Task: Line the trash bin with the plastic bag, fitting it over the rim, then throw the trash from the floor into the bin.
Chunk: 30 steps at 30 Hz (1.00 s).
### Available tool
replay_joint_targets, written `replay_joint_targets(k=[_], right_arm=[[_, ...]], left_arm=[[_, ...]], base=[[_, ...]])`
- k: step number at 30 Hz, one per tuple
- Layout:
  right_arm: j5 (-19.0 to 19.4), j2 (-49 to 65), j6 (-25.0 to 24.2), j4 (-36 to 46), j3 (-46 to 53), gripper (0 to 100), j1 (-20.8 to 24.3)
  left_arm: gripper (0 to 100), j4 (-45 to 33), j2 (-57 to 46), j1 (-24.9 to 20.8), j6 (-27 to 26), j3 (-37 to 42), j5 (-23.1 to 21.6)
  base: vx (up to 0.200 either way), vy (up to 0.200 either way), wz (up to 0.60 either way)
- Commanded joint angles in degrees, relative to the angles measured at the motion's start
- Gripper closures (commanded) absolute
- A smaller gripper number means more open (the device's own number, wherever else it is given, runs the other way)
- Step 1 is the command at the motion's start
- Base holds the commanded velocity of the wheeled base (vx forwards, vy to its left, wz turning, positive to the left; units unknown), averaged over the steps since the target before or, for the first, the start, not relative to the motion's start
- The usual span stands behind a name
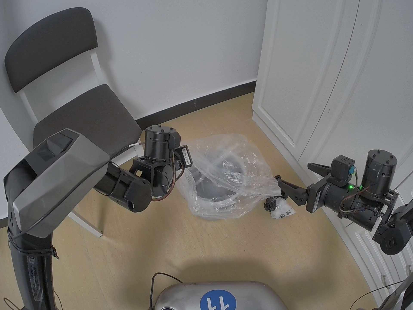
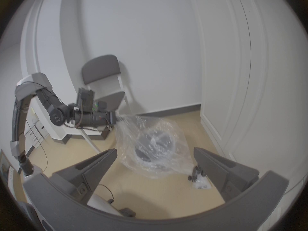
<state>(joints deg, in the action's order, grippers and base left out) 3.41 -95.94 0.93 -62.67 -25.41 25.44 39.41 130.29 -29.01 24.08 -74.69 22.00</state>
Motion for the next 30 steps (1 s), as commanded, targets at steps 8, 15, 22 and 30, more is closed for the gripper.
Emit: replay_joint_targets(k=[8, 15, 22, 30], right_arm=[[-8.34, -2.94, 0.22, -6.32, 0.27, 0, -1.18], [-16.6, -7.07, 3.47, -13.71, 1.15, 0, -2.77], [-7.98, 1.37, 1.09, 15.39, -7.38, 0, -2.5], [-5.0, 0.58, -5.06, 45.88, -26.98, 0, 1.36]], left_arm=[[100, 0.05, -0.92, -0.69, 0.18, 0.16, -0.12], [100, -0.04, -0.65, -0.61, 0.18, -0.02, -0.12], [100, -4.96, 3.56, 0.19, -0.17, -5.03, -0.38], [100, -9.88, 8.84, 1.33, 0.27, -11.0, -0.38]], base=[[0.0, 0.0, 0.0], [0.0, 0.0, 0.0], [0.0, 0.0, 0.0], [0.0, 0.0, 0.0]])
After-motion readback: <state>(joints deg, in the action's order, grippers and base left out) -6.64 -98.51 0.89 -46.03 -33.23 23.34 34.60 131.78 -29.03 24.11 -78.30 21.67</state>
